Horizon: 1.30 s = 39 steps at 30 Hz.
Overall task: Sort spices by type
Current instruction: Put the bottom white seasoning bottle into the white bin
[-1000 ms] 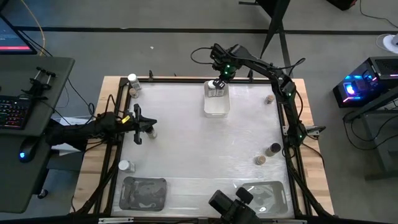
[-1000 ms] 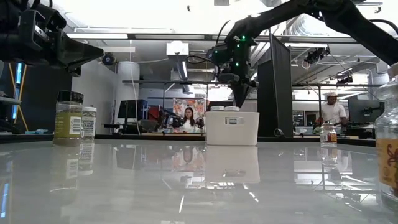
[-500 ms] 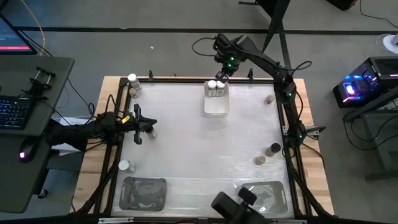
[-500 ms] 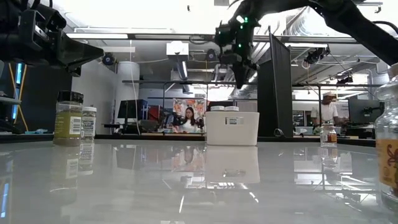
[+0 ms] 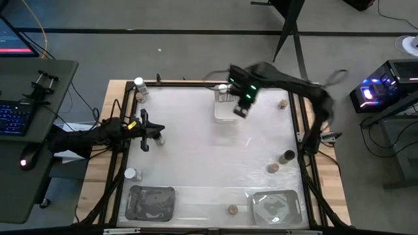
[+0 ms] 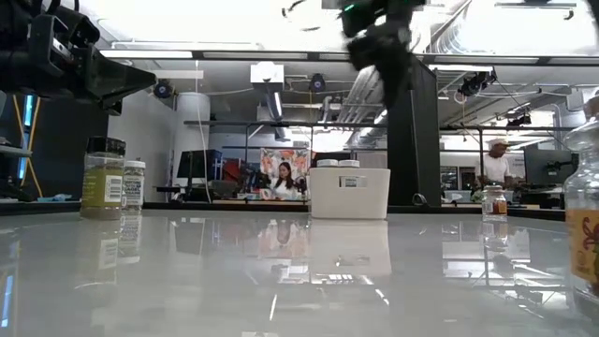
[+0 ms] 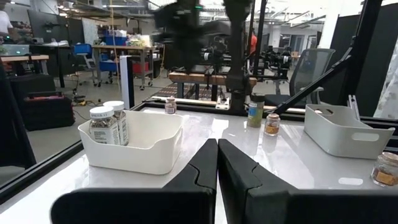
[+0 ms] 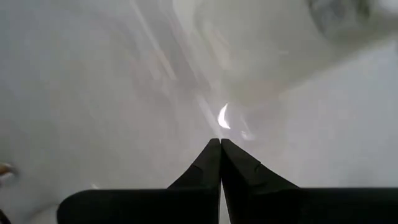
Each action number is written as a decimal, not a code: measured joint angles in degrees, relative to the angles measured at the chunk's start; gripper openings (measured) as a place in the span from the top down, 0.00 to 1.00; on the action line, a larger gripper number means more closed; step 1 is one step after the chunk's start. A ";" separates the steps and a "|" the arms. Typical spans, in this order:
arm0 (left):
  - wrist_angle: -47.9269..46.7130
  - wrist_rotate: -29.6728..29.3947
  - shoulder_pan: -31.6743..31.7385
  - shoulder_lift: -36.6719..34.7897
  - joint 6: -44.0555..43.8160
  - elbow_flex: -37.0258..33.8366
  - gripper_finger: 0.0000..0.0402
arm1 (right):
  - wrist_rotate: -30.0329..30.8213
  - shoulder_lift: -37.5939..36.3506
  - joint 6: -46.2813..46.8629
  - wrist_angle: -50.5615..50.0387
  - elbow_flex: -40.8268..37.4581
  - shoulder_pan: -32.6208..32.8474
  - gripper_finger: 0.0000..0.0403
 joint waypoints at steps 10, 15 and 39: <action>2.72 0.00 0.00 0.02 -0.58 0.00 1.00 | -0.53 -33.07 42.74 25.88 -36.94 12.25 1.00; 14.08 -0.12 -0.01 0.01 -6.96 0.02 1.00 | 4.66 -37.58 52.30 36.34 -43.59 16.93 1.00; -58.46 27.89 -17.54 46.29 -38.53 56.33 0.84 | 5.32 -32.74 30.64 40.36 -44.14 9.61 1.00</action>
